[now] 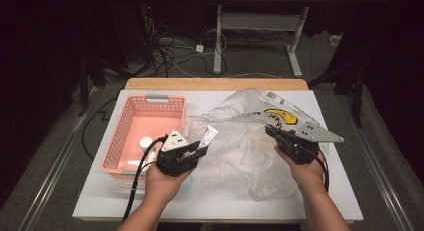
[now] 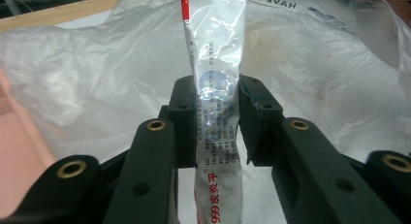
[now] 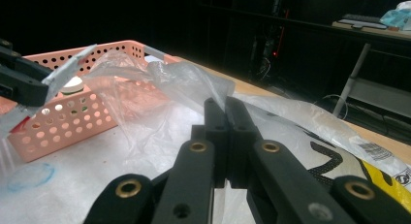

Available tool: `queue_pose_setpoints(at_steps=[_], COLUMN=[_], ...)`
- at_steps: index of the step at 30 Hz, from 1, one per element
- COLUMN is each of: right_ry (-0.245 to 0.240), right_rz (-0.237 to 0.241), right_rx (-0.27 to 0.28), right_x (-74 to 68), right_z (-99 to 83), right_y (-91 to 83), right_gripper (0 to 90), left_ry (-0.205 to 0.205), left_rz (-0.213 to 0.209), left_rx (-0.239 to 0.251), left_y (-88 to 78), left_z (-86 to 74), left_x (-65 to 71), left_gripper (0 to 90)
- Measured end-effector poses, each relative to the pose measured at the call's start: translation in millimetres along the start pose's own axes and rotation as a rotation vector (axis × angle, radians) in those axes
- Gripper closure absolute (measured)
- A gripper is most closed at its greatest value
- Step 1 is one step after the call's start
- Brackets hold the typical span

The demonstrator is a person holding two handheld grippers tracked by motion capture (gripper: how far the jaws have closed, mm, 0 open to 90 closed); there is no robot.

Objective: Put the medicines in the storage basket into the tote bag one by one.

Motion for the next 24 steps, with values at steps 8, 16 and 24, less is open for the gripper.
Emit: queue_pose_setpoints(at_steps=[8, 16, 24], right_ry=[0.003, 0.001, -0.003], right_rz=[0.001, 0.003, 0.008], right_rx=[0.004, 0.001, 0.007], right_x=[0.5, -0.2, -2.6], right_z=[0.3, 0.0, 1.9], right_y=[-0.9, -0.5, 0.4], right_gripper=[90.0, 90.0, 90.0], left_ry=[0.011, 0.013, 0.027], left_rz=[-0.031, -0.056, -0.085], left_rx=[-0.027, -0.053, -0.083], left_y=[20.6, 41.3, 69.7], left_z=[-0.6, 0.6, 6.8], left_x=[7.8, 13.4, 22.9], left_gripper=[68.3, 68.4, 68.3])
Point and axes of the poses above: each handheld gripper's, and its own axes: y roughly forward along the jaws, z roughly out of its top, x roughly to its right, the point moved 2 cm from there along y, roughly forward along the jaws, and after that the axes turned 1 degree about x, right-handed, at the moved point
